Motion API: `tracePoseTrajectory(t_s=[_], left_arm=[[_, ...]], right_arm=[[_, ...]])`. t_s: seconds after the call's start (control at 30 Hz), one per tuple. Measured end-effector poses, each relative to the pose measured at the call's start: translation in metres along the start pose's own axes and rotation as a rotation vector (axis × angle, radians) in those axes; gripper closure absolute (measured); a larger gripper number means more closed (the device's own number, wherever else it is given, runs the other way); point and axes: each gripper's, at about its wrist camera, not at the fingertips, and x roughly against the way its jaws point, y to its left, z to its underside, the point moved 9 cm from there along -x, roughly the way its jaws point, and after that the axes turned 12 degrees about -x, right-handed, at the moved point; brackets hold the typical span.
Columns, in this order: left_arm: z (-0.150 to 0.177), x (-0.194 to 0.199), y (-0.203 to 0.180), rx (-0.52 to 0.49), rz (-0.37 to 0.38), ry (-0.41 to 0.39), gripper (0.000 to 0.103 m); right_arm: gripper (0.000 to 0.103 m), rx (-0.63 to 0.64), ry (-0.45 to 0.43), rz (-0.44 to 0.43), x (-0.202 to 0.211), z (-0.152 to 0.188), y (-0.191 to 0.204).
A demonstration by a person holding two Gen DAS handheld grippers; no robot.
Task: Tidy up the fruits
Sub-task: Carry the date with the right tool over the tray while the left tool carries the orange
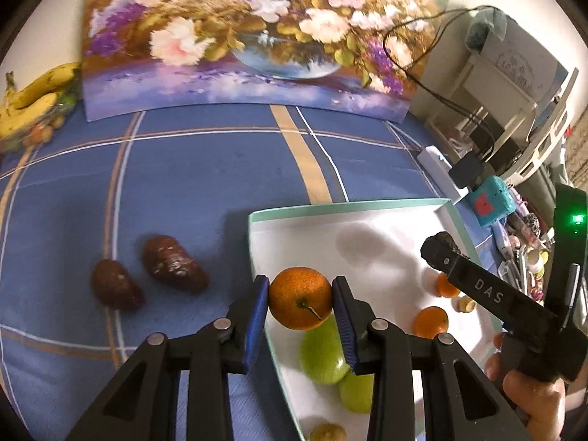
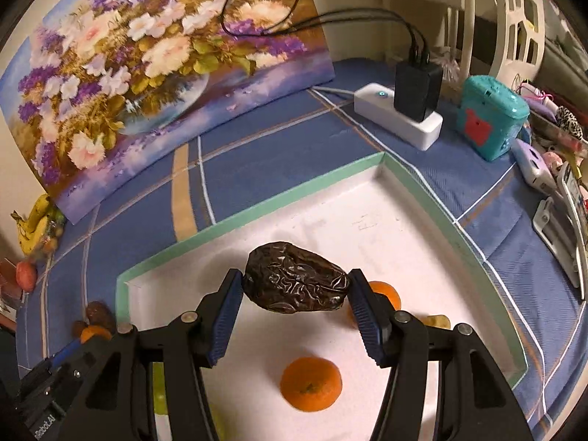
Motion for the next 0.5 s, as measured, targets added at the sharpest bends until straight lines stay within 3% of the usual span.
tracePoseTrajectory(t_s=[0.5], left_arm=[[0.006,-0.03,-0.003,-0.014,-0.016,0.043,0.066]], right_arm=[[0.043,0.042,-0.001,0.009,-0.011,0.0,0.0]])
